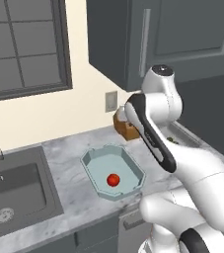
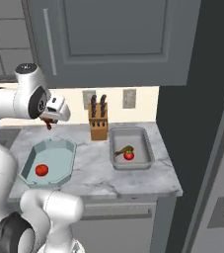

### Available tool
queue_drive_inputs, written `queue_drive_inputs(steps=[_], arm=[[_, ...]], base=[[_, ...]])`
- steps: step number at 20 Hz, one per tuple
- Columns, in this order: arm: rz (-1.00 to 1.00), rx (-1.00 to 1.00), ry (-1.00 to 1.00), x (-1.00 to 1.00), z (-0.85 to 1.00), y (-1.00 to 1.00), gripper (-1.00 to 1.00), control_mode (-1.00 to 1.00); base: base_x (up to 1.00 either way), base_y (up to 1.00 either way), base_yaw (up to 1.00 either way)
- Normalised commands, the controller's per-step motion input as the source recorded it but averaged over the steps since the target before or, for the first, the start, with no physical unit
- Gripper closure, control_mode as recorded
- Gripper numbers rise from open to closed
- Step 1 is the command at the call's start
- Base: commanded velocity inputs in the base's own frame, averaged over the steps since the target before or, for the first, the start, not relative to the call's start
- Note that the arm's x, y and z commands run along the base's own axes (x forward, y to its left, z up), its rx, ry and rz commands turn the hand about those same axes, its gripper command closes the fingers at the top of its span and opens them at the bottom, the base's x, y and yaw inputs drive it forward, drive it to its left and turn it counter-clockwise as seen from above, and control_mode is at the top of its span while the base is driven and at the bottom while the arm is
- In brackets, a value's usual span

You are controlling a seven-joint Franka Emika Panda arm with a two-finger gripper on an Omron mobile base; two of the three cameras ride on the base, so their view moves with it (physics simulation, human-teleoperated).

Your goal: Place one tomato and one chicken drumstick in each tupperware on the nearby counter, to pack two identical lunches.

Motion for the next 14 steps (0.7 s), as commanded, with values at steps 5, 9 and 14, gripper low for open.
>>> queue_drive_inputs(steps=[5, 9, 14], arm=[[0.00, -0.01, 0.61, 0.39, -1.00, 0.45, 1.00, -1.00], [0.01, 0.00, 0.48, 0.33, -1.00, 0.26, 1.00, -1.00], [0.07, -0.01, 0.09, -0.18, -1.00, 0.28, 1.00, -1.00]], base=[[0.00, 0.00, 0.00], [0.00, 0.00, 0.00], [0.00, 0.00, 0.00]])
